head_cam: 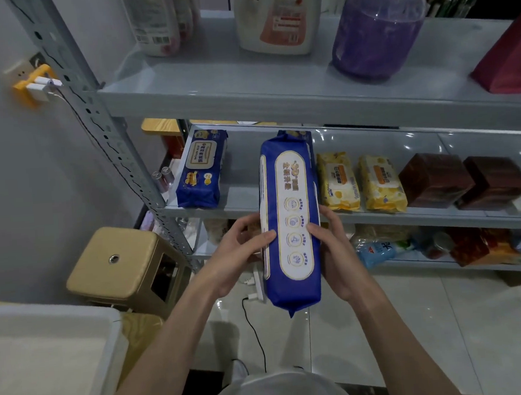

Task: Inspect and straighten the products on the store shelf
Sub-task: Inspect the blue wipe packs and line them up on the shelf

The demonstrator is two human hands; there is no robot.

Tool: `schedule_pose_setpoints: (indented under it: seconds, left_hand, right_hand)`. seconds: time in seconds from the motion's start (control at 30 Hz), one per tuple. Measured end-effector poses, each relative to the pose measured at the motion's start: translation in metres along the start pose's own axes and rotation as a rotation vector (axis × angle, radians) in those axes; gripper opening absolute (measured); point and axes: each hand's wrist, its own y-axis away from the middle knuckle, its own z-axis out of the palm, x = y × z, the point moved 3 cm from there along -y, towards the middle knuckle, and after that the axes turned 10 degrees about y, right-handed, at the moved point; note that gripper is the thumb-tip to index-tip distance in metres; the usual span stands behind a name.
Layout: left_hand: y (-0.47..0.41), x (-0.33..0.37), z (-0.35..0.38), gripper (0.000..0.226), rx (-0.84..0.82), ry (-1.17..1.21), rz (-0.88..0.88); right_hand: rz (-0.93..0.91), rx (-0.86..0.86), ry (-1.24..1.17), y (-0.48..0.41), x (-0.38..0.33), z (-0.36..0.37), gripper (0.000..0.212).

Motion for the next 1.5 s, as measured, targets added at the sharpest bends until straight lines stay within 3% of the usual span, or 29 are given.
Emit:
schedule_pose_setpoints:
  seconds: [0.1,0.3,0.53,0.67,0.77,0.9,1.03,1.1,1.27,1.4,1.5]
  left_hand:
    - [0.001,0.003,0.006,0.075,0.021,0.002,0.016]
    - [0.001,0.009,0.017,0.049,0.041,0.002,0.018]
    - [0.000,0.016,0.025,0.050,0.021,-0.040,0.015]
    - [-0.001,0.018,0.026,0.048,0.025,-0.064,-0.010]
    - [-0.001,0.020,0.026,0.051,0.021,-0.069,-0.020]
    - [0.000,0.018,0.024,0.078,0.008,0.010,-0.081]
    - [0.004,0.019,0.019,0.052,0.020,0.177,-0.125]
    - [0.005,0.019,0.016,0.050,0.023,0.189,-0.136]
    - [0.006,0.026,0.013,0.064,0.033,-0.022,-0.023]
    - [0.007,0.026,0.019,0.064,0.010,-0.140,0.112]
    - [0.010,0.024,0.024,0.067,0.001,-0.196,0.212]
  right_hand:
    - [0.007,0.034,0.002,0.000,-0.003,0.002,0.054]
    - [0.048,0.052,-0.057,-0.001,-0.005,0.004,0.049]
    - [0.034,0.055,-0.003,-0.001,-0.012,0.001,0.055]
    - [0.010,0.064,0.071,-0.001,-0.017,0.003,0.047]
    - [0.016,0.066,0.078,0.001,-0.020,0.005,0.050]
    - [0.004,0.055,0.141,0.004,-0.020,0.007,0.052]
    - [-0.018,0.031,0.176,0.005,-0.025,0.010,0.052]
    - [-0.006,0.023,0.198,0.004,-0.025,0.011,0.052]
    - [0.093,0.008,0.204,0.004,-0.023,0.008,0.061]
    - [0.146,-0.008,0.138,0.002,-0.030,0.010,0.056]
    - [0.137,-0.024,0.172,0.001,-0.029,0.014,0.067]
